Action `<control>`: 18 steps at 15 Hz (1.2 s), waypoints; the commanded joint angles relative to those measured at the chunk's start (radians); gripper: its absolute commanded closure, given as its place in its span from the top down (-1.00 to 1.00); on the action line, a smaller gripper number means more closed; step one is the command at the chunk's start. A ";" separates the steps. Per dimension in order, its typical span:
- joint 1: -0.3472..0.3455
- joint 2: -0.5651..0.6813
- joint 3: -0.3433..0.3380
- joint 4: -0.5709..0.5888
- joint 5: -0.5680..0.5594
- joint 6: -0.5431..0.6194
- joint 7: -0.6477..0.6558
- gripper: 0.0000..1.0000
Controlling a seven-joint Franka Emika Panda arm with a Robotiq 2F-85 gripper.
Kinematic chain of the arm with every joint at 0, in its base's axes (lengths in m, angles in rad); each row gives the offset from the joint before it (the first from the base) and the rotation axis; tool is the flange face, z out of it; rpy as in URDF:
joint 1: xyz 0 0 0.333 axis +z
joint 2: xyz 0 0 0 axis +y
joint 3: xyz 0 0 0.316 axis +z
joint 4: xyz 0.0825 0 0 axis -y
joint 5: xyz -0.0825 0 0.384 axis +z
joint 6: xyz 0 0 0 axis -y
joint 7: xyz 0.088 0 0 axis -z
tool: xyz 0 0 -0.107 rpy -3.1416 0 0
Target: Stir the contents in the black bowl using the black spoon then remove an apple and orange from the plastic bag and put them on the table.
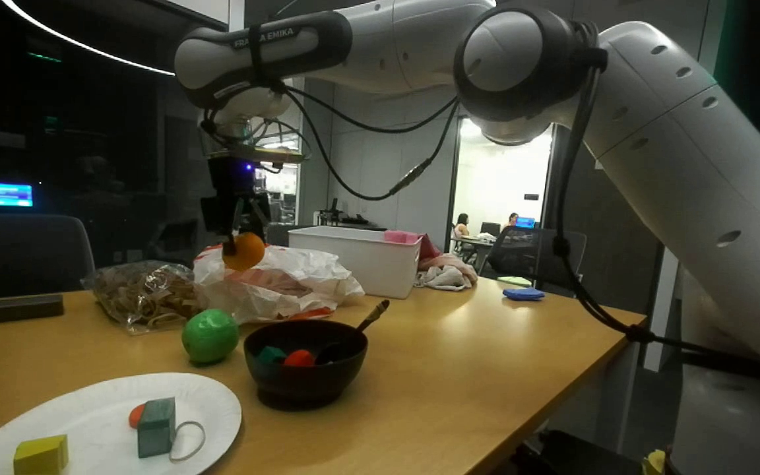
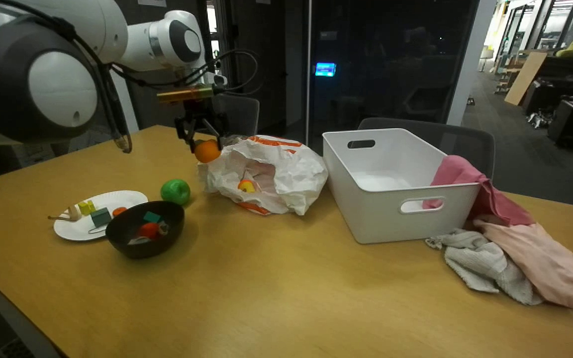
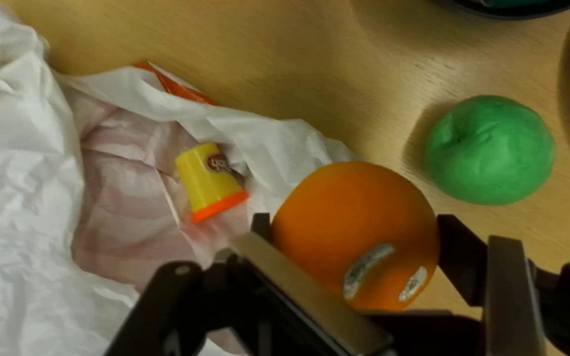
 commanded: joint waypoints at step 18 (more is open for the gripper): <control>-0.147 -0.109 0.242 -0.486 0.281 0.479 -0.556 0.33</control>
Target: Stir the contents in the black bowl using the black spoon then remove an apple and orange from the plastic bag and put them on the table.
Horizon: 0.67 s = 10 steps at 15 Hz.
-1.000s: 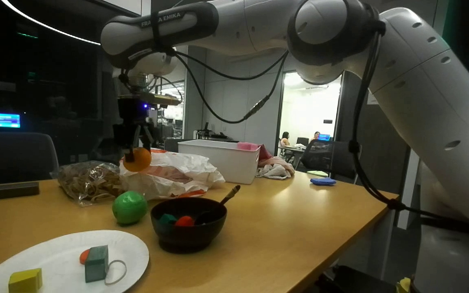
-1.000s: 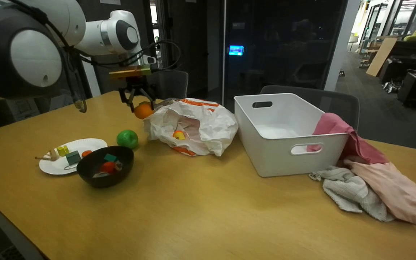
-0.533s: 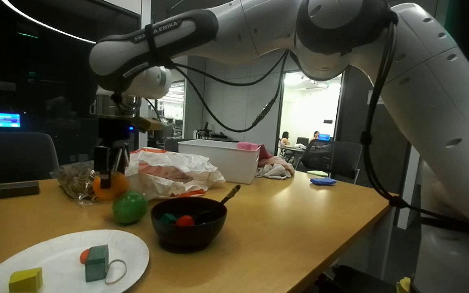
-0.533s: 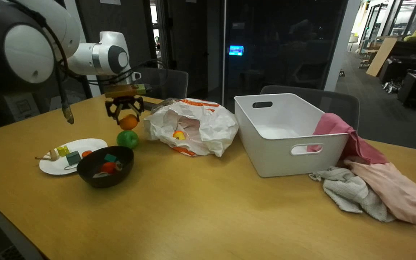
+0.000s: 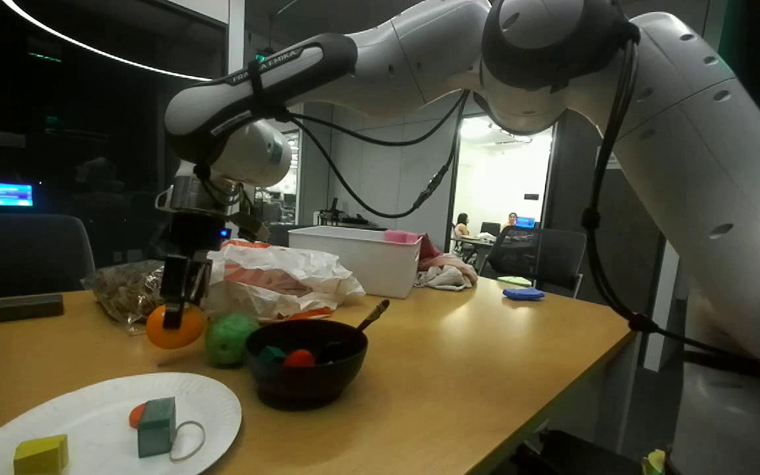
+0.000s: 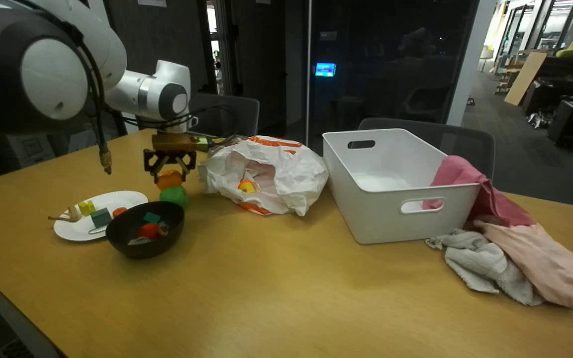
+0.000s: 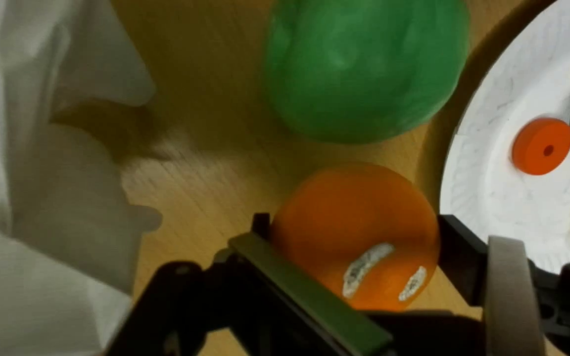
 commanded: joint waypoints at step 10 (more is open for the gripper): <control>-0.035 -0.057 -0.007 -0.062 0.059 0.029 -0.025 1.00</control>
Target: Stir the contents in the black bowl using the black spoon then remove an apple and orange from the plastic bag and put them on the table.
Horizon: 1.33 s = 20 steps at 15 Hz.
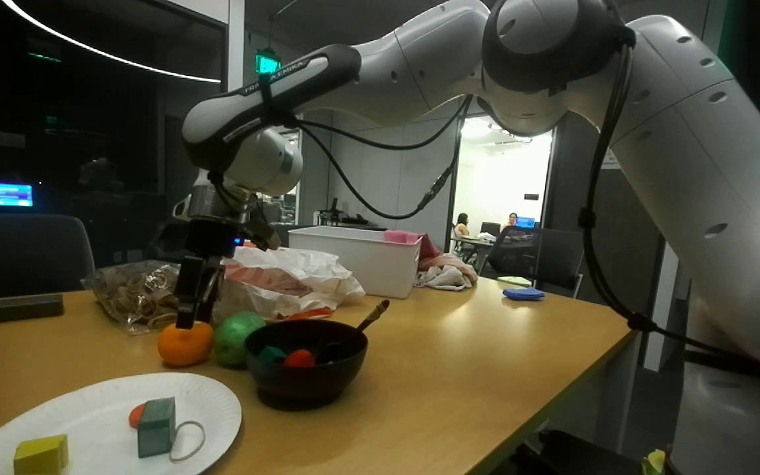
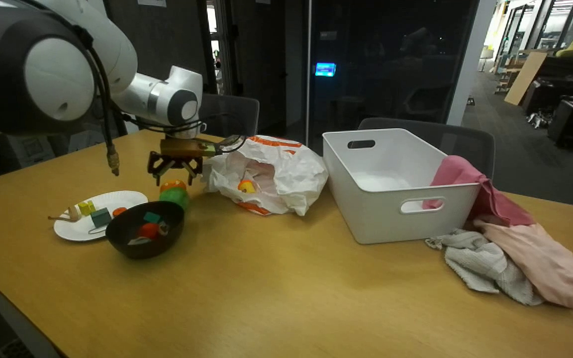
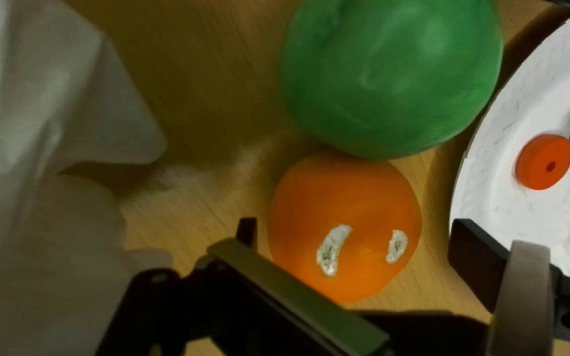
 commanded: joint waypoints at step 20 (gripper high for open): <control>0.184 -0.249 -0.160 -0.010 -0.591 -0.326 0.680 1.00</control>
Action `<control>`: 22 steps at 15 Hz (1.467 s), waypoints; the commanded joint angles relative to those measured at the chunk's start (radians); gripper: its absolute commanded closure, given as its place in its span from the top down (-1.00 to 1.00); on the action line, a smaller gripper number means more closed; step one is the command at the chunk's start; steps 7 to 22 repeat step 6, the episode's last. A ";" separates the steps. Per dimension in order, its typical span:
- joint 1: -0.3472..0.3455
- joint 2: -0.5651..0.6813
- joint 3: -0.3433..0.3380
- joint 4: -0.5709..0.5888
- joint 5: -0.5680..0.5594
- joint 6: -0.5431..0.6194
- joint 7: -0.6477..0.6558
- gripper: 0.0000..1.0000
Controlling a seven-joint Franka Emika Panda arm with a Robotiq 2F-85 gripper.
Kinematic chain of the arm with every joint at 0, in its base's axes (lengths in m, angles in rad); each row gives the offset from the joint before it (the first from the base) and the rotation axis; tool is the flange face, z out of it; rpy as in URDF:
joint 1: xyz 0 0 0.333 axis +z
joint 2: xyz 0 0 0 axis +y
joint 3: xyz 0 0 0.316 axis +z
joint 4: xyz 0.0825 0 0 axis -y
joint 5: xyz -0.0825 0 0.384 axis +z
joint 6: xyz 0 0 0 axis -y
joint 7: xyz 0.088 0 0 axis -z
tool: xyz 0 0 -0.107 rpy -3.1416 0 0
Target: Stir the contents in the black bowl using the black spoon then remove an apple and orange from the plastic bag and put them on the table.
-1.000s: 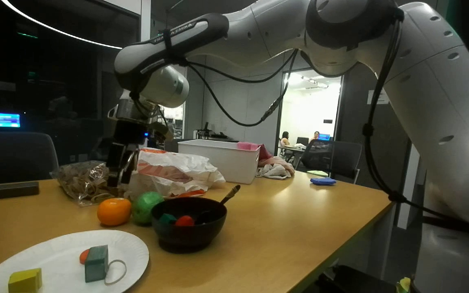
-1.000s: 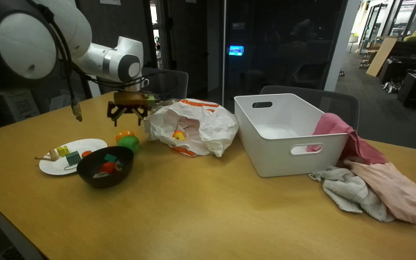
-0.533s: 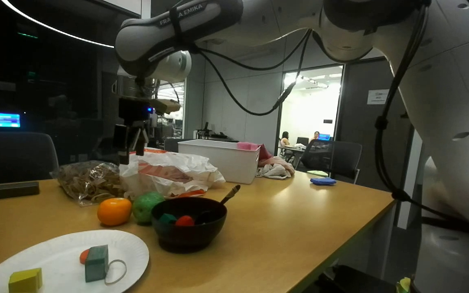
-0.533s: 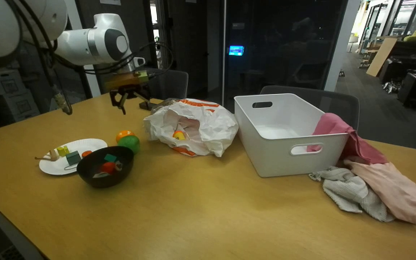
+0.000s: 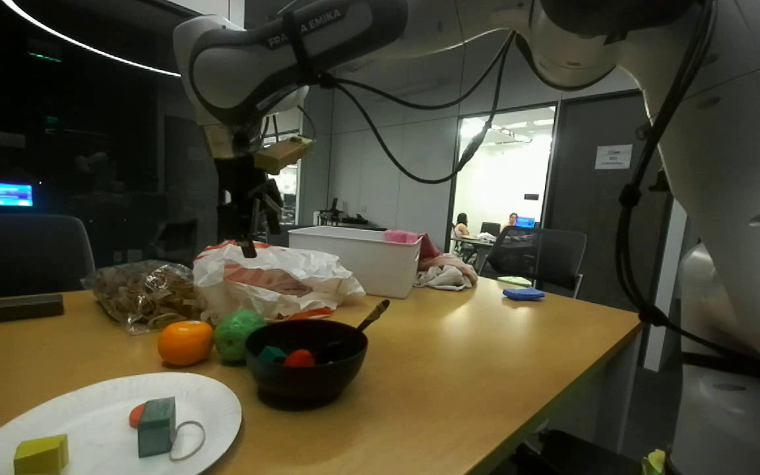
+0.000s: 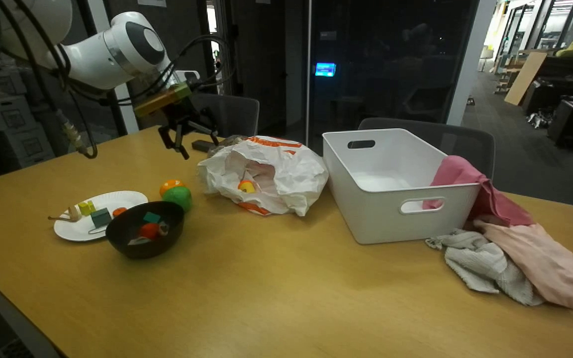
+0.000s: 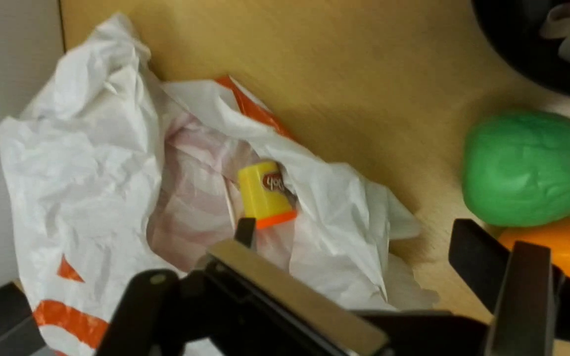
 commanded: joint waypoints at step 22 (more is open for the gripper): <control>-0.009 -0.043 0.014 0.006 0.048 -0.180 0.015 1.00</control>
